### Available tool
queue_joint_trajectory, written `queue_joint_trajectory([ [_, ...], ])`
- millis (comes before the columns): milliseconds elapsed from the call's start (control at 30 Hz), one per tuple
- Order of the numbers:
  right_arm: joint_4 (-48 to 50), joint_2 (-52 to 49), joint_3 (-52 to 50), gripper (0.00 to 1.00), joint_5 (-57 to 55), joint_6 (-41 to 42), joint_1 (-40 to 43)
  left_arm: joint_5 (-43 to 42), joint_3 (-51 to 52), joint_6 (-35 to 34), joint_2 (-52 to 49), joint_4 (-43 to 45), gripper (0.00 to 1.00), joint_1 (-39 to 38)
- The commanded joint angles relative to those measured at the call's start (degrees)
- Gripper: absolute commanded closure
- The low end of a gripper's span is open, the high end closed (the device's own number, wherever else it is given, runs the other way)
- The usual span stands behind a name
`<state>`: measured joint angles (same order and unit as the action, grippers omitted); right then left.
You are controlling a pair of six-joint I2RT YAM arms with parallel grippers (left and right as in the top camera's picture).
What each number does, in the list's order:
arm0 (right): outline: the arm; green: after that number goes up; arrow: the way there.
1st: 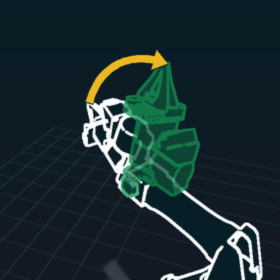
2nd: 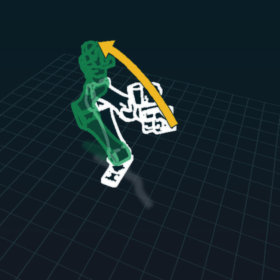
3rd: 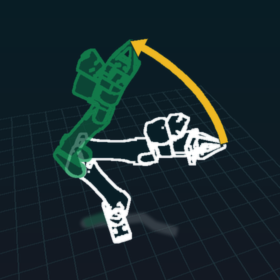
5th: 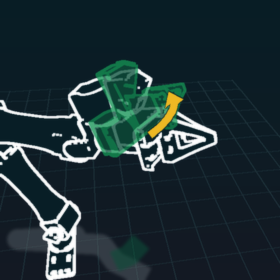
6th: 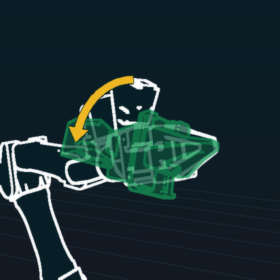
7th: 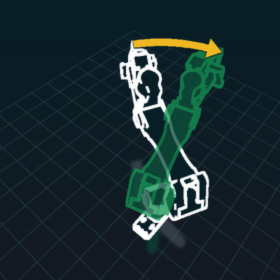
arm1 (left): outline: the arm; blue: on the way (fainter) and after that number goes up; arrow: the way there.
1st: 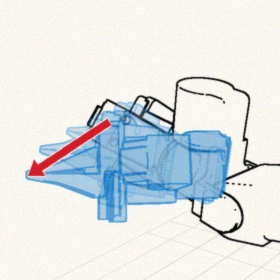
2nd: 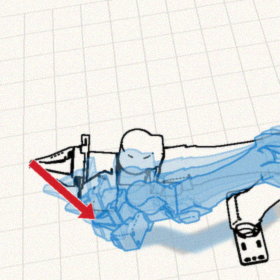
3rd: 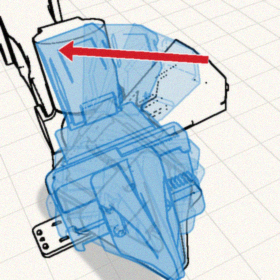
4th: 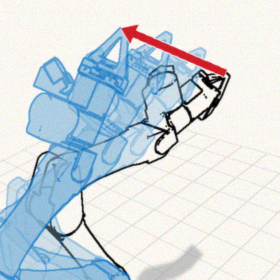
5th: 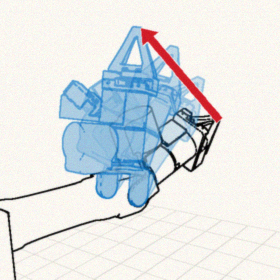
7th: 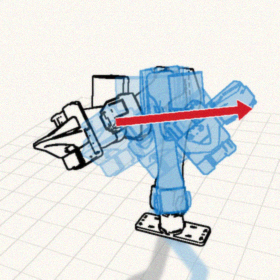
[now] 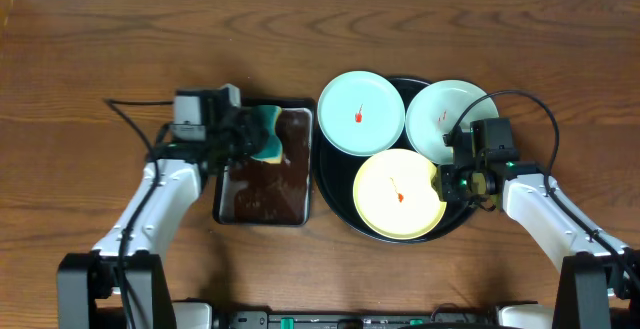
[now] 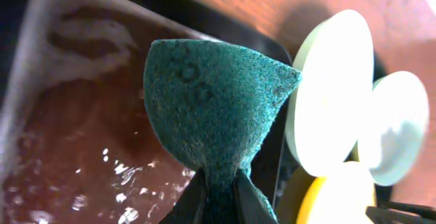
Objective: Clean dirty plates on tray and stack at the side
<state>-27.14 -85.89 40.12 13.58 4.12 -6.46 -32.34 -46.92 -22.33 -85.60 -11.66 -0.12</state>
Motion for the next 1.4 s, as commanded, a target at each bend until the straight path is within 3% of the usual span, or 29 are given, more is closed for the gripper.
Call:
queue_joint_trajectory([
  [0,0.13,-0.74,0.92,0.69,1.75,0.11,0.35,-9.6,-0.46,3.28,0.59,0.22,0.93,3.37],
  [433,0.66,-0.76,0.92,0.64,2.14,0.11,0.35,-20.15,-0.46,17.2,0.59,0.81,0.93,5.27],
  [900,1.62,-2.05,0.9,0.66,2.19,0.13,0.35,-24.04,-0.46,17.38,0.63,6.6,0.93,5.27],
  [1367,1.64,-4.02,0.9,0.81,2.21,0.15,0.35,-24.0,-0.46,17.38,0.63,6.36,0.93,5.25],
])
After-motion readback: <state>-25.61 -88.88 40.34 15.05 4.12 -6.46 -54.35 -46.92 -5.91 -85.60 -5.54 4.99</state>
